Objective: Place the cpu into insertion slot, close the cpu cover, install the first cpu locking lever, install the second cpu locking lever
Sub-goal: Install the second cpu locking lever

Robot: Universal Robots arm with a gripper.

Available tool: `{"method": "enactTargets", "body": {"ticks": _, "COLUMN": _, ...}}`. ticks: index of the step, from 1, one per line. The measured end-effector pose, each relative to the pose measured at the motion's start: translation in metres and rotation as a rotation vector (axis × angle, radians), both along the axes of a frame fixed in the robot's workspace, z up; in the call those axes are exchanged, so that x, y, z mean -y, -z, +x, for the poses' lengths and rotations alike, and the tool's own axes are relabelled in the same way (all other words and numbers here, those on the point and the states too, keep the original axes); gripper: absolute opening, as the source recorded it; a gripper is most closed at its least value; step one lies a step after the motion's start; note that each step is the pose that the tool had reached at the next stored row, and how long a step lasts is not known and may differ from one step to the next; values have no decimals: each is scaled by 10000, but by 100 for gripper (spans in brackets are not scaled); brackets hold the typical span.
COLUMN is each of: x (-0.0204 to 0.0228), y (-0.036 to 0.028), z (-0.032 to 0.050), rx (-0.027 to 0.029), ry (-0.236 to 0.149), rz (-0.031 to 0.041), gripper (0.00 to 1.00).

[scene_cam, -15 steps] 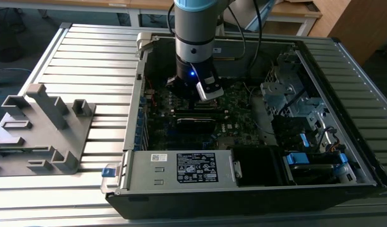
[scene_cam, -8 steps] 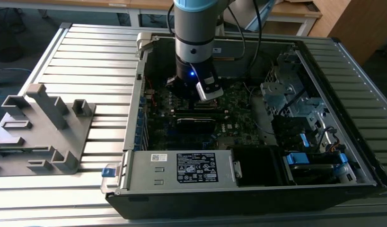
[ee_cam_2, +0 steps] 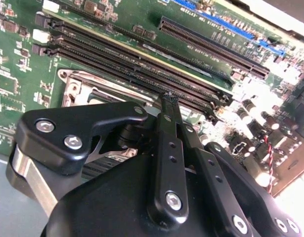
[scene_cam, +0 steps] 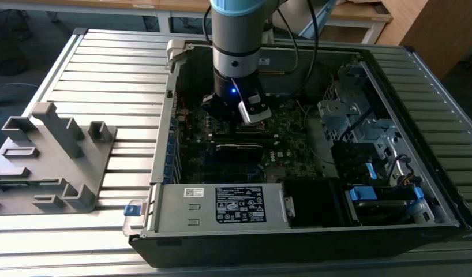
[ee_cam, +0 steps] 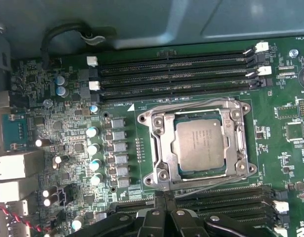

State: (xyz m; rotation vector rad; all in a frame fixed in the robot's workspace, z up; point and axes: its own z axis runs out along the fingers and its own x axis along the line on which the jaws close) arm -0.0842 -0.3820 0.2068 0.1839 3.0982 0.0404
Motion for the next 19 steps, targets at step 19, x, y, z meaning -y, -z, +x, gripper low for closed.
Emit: {"method": "enactTargets", "body": {"ticks": 19, "x": -6, "y": 53, "z": -14, "rx": 0, "ry": 0, "rz": 207, "gripper": 11}}
